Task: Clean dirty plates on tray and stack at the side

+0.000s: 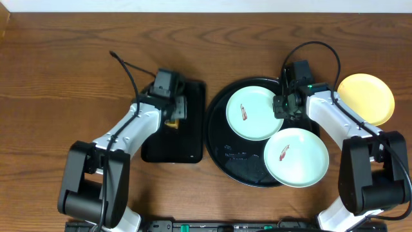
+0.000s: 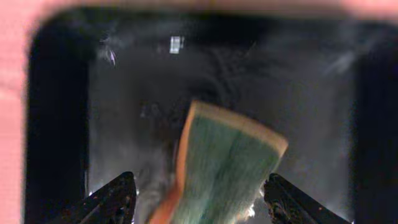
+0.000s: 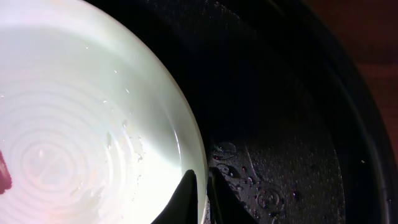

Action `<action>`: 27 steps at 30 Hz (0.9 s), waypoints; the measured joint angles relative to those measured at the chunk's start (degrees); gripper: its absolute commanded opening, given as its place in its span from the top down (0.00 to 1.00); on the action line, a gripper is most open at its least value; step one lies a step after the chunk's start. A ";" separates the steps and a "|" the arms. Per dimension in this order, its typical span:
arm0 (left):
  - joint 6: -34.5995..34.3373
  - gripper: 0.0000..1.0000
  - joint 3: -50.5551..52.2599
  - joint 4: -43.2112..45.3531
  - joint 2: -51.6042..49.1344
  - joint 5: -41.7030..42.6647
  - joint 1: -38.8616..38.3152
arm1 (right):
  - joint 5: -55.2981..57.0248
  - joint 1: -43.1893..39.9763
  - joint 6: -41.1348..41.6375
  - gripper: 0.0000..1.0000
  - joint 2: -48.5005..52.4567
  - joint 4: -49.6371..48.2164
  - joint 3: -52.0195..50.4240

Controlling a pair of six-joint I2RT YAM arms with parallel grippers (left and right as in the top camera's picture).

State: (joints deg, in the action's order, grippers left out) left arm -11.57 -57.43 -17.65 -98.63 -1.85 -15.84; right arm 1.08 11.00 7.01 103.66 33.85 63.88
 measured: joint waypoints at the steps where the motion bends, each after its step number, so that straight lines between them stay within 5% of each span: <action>1: 0.04 0.32 -0.52 0.66 -0.02 0.00 0.00 | 0.00 0.00 0.00 0.93 0.00 0.00 0.00; 9: 0.55 0.37 -1.05 0.96 -5.97 0.15 -0.35 | 0.00 0.00 0.00 0.92 0.00 -0.02 0.00; 13: 0.96 0.92 -1.60 0.92 -7.10 0.20 -0.44 | 0.00 0.00 0.00 0.92 0.00 -0.02 0.00; 16: 1.14 0.89 -1.60 0.33 -6.60 0.17 -0.44 | 0.02 0.00 0.00 0.92 0.00 -0.04 0.00; 17: 1.27 0.62 -1.57 -0.24 -6.16 0.17 -0.44 | 0.00 0.00 0.00 0.92 0.00 -0.02 0.00; 18: 1.44 0.46 -1.55 -1.05 -5.46 0.35 -0.44 | 0.00 0.00 0.00 0.91 0.00 -0.02 0.00; 27: 0.94 0.44 -1.55 -9.20 1.46 2.19 -0.46 | 0.00 0.00 0.00 0.91 0.00 -0.02 0.00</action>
State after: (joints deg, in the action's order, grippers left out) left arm -10.63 -58.98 -26.85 -97.17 0.34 -16.29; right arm 1.08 11.00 7.01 103.66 33.82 63.88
